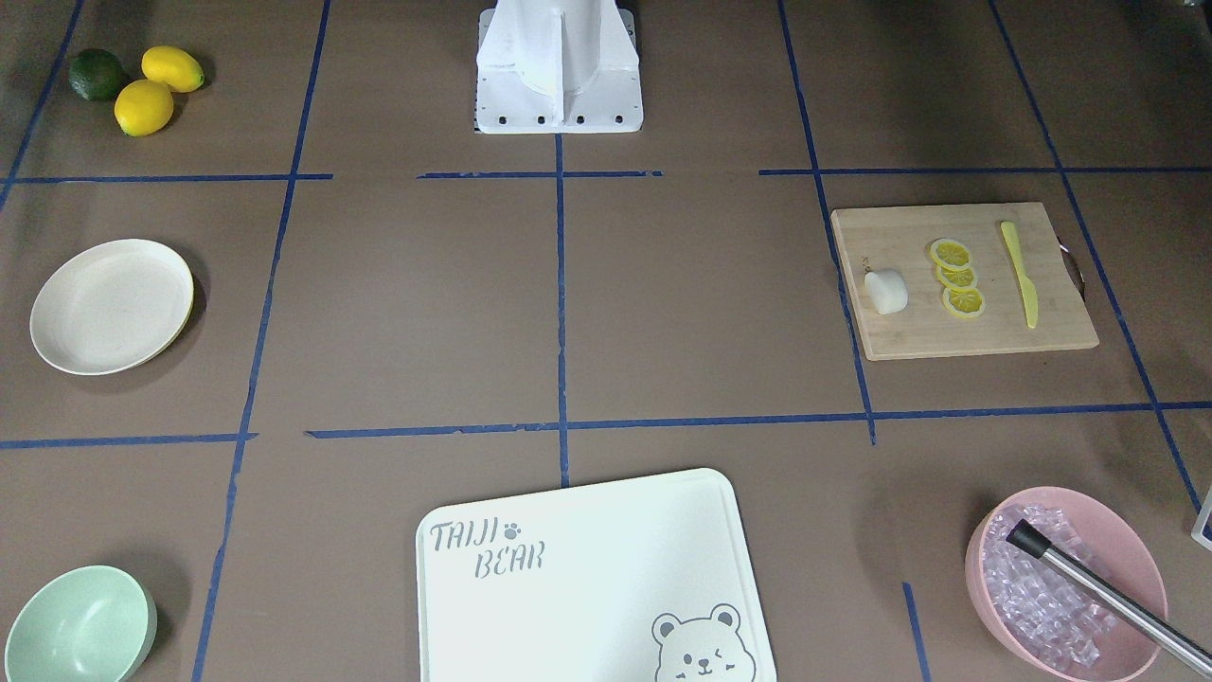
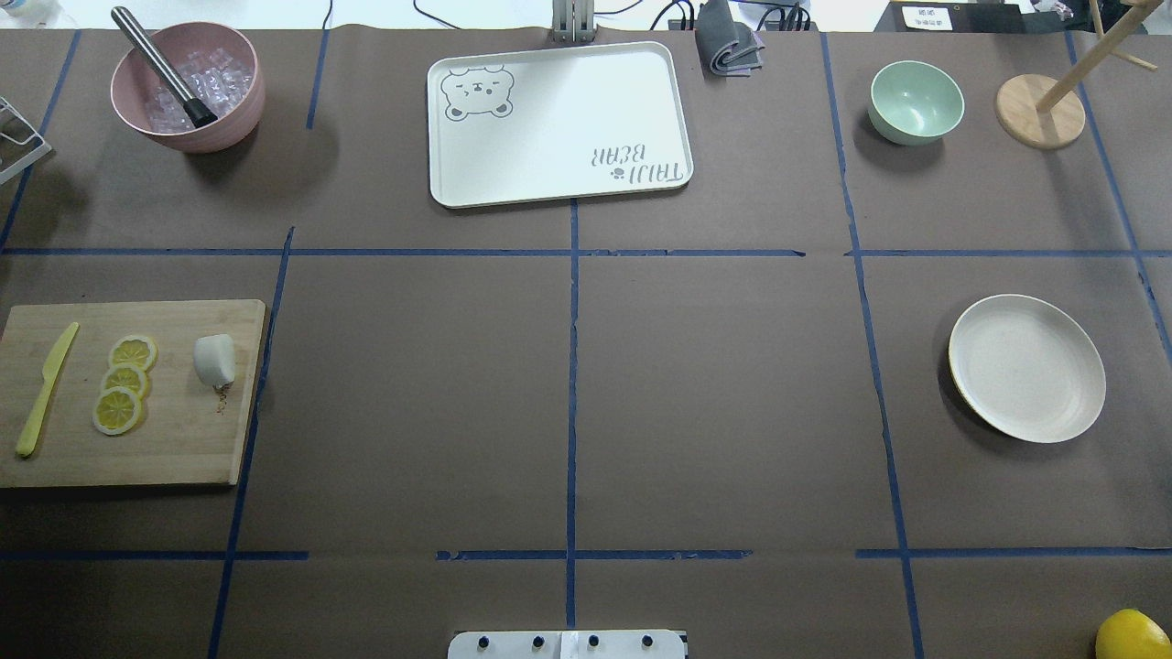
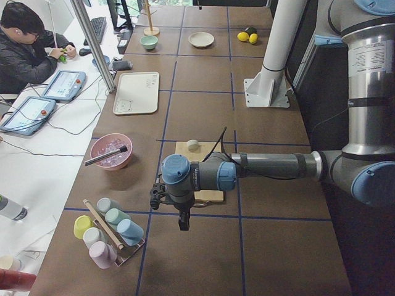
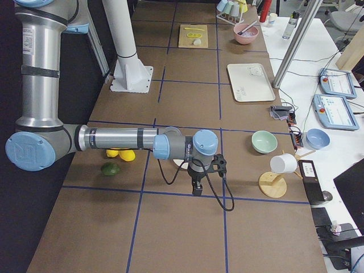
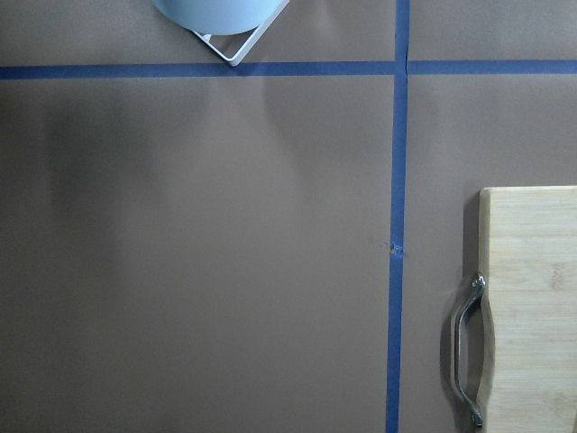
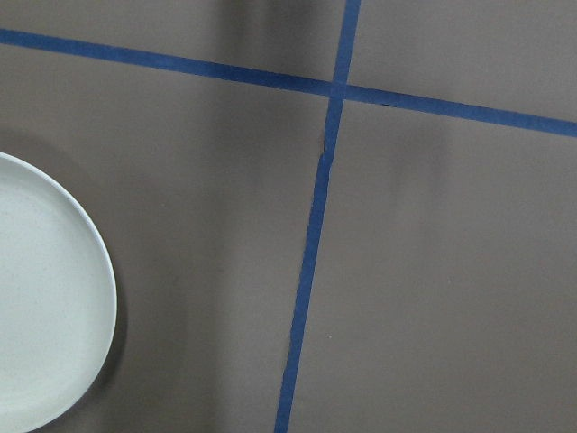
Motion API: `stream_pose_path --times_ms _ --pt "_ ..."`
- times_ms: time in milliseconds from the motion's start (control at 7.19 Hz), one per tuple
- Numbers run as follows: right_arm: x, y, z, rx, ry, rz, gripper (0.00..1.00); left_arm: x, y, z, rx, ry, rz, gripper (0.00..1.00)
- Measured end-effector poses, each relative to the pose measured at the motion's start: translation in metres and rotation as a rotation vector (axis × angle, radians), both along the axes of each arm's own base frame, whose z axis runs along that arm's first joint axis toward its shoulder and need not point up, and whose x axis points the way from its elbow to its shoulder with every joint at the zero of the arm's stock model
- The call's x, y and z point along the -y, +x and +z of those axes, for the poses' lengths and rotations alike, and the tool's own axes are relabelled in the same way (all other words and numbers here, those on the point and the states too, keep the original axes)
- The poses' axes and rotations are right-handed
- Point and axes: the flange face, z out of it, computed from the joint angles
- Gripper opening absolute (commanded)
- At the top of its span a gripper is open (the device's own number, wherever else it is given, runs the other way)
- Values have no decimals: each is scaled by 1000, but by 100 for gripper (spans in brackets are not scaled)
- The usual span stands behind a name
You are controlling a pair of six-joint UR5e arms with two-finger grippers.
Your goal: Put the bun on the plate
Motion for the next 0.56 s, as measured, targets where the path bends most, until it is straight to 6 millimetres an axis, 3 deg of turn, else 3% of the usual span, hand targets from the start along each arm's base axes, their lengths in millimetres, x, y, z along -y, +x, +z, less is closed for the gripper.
stream_pose_path --times_ms 278,557 --pt "3 -6 -4 5 13 -12 100 -1 0 2 0 -4 1 100" --pt "12 -31 -16 35 114 -60 100 -2 0 3 0 -7 1 100"
